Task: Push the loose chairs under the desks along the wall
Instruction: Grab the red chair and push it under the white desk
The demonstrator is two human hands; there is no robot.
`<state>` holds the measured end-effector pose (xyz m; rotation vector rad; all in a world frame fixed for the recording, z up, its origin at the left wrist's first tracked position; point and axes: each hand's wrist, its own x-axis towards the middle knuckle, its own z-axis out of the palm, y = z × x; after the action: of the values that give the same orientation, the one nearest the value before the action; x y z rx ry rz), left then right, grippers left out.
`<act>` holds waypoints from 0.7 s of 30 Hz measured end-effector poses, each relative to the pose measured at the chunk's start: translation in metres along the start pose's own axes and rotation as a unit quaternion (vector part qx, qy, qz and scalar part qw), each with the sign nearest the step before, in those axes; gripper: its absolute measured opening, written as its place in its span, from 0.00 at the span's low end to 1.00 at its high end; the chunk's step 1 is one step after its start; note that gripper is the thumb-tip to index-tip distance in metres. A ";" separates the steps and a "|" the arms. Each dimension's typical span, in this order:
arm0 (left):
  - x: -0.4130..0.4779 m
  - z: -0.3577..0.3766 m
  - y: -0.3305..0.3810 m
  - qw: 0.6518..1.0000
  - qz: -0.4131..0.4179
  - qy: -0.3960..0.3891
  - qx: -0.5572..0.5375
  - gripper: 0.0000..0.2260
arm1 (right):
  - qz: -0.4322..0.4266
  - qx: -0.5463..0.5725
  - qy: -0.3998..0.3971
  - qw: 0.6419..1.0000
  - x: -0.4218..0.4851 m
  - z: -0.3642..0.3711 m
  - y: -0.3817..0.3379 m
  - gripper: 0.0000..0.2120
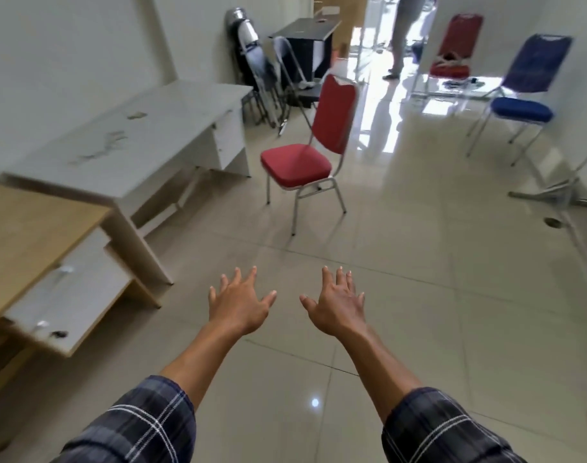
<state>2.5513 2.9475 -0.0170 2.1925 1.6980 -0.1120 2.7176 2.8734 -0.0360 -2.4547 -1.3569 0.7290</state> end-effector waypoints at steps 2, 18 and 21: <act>0.020 0.003 0.033 1.000 0.023 -0.008 0.008 0.35 | 0.021 0.016 0.015 1.000 0.015 -0.020 0.023 0.40; 0.237 0.010 0.251 0.981 0.174 -0.052 0.062 0.35 | 0.155 0.075 0.080 0.982 0.203 -0.132 0.136 0.40; 0.287 -0.003 0.289 0.975 0.205 -0.046 0.065 0.35 | 0.166 0.091 0.109 0.976 0.251 -0.161 0.143 0.39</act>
<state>2.9035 3.1515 -0.0271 2.5414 1.1880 -0.2183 3.0177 3.0118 -0.0392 -2.5482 -0.7739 0.5983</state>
